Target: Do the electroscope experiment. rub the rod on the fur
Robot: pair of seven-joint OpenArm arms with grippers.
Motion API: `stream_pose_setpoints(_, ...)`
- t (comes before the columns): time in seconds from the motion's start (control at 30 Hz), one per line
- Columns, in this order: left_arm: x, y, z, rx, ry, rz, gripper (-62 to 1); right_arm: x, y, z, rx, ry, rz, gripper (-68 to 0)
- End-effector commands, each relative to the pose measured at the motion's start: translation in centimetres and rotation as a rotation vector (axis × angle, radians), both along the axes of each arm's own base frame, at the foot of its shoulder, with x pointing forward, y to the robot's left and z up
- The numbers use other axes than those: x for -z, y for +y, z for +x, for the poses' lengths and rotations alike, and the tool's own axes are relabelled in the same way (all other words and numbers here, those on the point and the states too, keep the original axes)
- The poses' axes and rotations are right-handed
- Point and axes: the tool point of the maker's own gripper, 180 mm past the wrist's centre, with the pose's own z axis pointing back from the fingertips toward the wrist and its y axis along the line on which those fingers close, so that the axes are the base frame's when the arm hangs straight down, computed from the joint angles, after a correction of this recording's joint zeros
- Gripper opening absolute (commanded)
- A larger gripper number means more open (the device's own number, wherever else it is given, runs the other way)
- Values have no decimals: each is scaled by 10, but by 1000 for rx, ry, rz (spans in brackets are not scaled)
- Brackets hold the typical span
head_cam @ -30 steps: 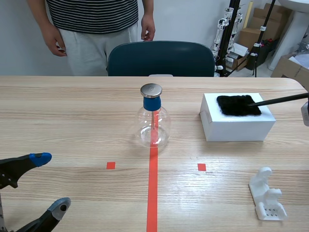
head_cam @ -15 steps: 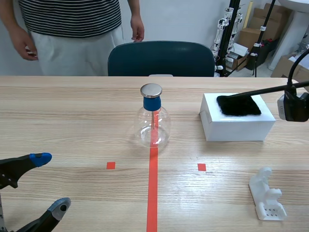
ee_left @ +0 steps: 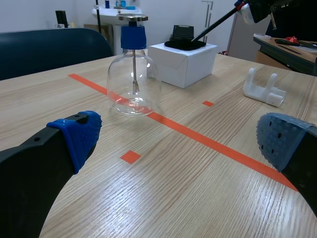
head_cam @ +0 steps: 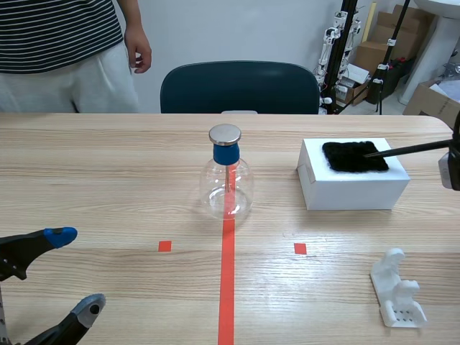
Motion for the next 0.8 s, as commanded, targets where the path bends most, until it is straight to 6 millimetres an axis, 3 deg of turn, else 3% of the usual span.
stream_pose_setpoints(0.0,-8,4,4,-5,-25,-9,14,-16,16,11,-32,-54,4,-633)
stream_pose_setpoints(0.2,-8,4,4,-5,-25,-9,14,-14,25,11,-35,-66,8,-634)
stream_pose_setpoints(0.57,-8,4,4,-5,-25,-9,14,-11,-24,0,40,-7,-31,-634)
stream_pose_setpoints(0.77,-7,4,4,-5,-25,-9,14,-7,-3,4,5,-17,1,-634)
